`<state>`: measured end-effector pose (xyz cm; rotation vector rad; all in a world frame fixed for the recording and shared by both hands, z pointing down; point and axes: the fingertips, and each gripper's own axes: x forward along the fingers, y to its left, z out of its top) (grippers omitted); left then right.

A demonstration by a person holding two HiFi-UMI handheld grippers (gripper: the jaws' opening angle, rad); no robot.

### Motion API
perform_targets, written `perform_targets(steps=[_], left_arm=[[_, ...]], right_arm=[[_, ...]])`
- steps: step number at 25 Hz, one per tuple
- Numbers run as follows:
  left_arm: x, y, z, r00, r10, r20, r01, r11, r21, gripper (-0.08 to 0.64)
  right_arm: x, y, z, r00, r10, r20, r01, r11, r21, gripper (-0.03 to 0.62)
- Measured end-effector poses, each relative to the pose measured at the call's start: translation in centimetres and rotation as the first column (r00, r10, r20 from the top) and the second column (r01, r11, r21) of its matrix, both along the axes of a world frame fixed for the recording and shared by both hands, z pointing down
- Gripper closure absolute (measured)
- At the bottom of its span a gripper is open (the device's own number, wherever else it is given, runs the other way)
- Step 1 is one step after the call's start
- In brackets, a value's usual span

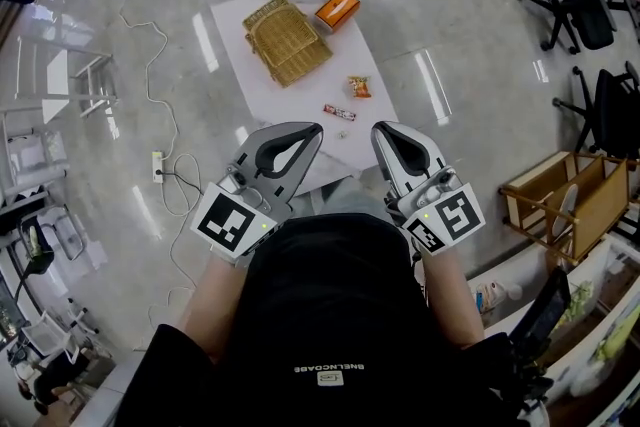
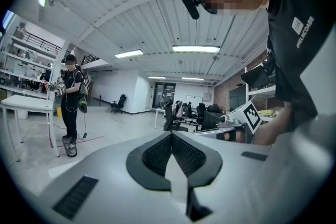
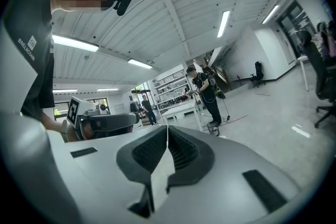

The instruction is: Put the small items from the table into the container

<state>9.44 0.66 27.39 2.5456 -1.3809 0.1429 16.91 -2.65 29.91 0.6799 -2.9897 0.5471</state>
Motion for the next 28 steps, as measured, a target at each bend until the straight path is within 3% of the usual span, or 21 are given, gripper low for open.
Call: perform_targets(steps=[9,17,21,28], left_arm=[[-2.6,0.4,1.4,1.000,-0.010,0.005,0.011,0.998,-0.054,0.555],[-4.8,-0.1,2.9,0.997,-0.072,-0.001,0.072,0.995,-0.074,0.555],[-5.0,-0.1,4.5,0.997,-0.076,0.002,0.076,0.990,-0.122,0.555],[-5.5,-0.2,7.7,0.992,-0.129,-0.013,0.125,0.975,-0.186,0.555]], right_arm=[[-2.7,-0.5,4.0,0.998,0.011,-0.055,-0.014,0.999,-0.047,0.581],[-4.3,-1.6,10.7,0.982,-0.031,-0.187,0.014,0.996,-0.091,0.578],[-5.0,-1.7,15.0,0.957,-0.071,-0.280,0.041,0.993,-0.111,0.549],[-5.3,-0.4,24.2,0.887,-0.179,-0.426,0.104,0.975,-0.194,0.489]])
